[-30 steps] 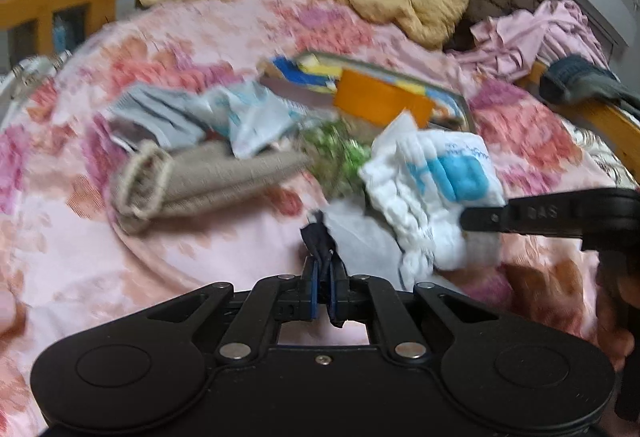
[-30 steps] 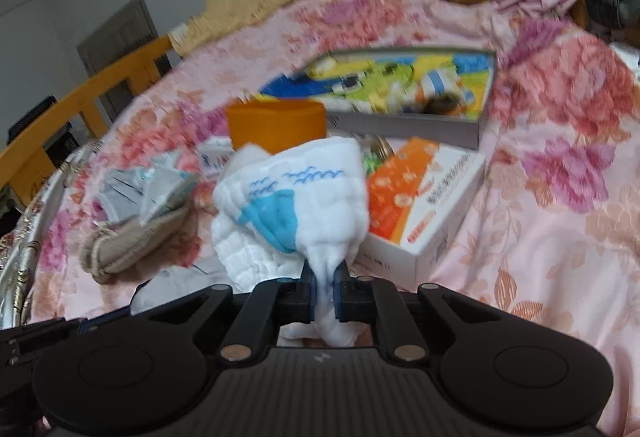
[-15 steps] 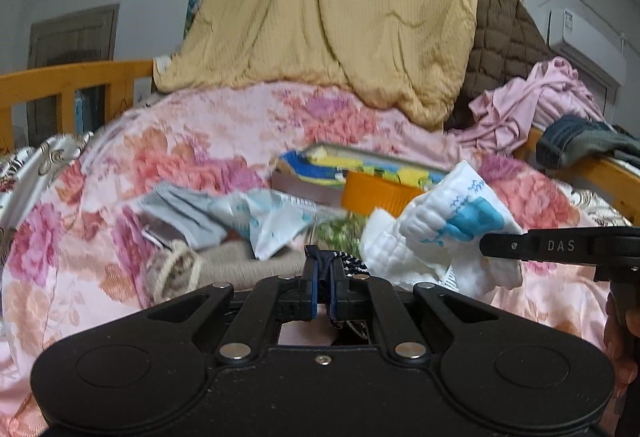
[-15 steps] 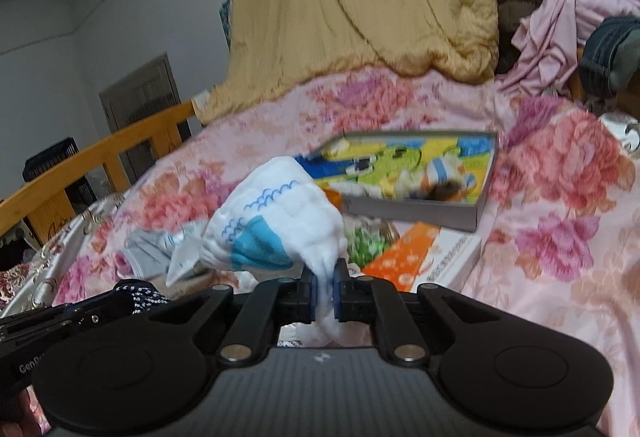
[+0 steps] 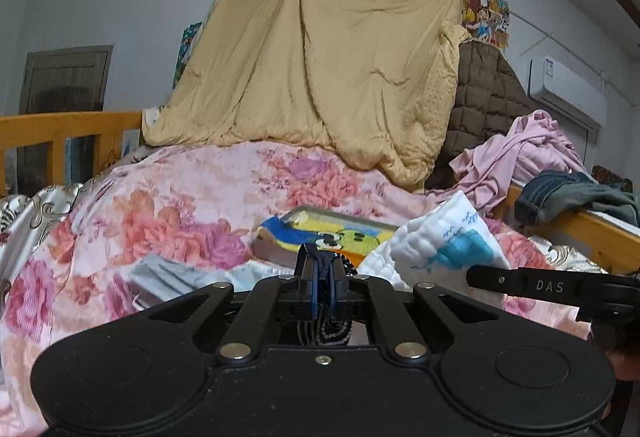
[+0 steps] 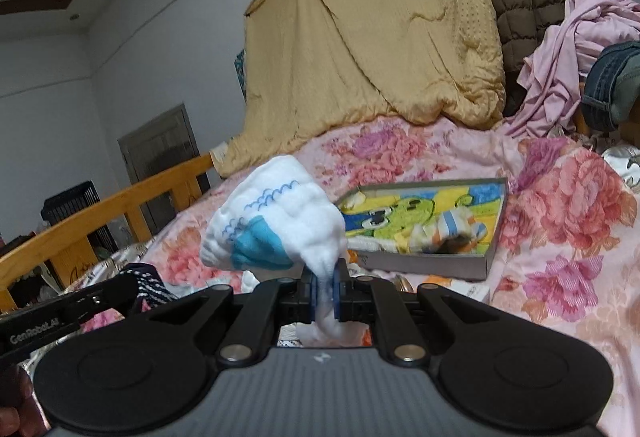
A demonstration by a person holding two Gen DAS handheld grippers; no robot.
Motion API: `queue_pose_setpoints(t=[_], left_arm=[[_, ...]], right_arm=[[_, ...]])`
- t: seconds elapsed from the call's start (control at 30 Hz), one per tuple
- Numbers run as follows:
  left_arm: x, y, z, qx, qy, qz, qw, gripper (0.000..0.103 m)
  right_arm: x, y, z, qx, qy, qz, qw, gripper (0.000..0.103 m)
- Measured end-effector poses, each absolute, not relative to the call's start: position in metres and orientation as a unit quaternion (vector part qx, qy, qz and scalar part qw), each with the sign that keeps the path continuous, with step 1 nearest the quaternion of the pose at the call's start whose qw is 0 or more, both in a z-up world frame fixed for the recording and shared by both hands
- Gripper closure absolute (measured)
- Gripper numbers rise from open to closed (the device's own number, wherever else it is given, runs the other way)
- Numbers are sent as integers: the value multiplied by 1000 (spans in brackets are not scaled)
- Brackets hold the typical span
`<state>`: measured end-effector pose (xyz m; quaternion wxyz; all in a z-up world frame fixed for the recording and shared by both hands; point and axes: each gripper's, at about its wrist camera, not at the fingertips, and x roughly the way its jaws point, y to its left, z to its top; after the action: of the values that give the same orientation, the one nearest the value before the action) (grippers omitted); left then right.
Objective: Organize soft objects
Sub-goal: 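Lift and carry the striped sock and muslin cloth over the tray with both tools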
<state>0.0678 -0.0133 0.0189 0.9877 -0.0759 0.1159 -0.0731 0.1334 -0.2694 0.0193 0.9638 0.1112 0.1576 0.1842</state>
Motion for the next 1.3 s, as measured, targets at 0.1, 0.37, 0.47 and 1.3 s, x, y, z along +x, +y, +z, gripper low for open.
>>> queue_pose_setpoints(t=[0.1,0.37,0.47,1.3], left_arm=[[74,-14,26,-81,115,-77,987,98],[106,-23,41,-88,105,-88,987,98],[122,-29,48,-91,101,-94,986,98],[282,-111,61,-63,119,-147,980,98]], right_arm=[[135,-271,25,113,141,183,966,95],[162,-284,36,123,105,174,971,95],[180,-292,37,127,97,162,974,95],[306,-349,5,209,121,73,968,94]])
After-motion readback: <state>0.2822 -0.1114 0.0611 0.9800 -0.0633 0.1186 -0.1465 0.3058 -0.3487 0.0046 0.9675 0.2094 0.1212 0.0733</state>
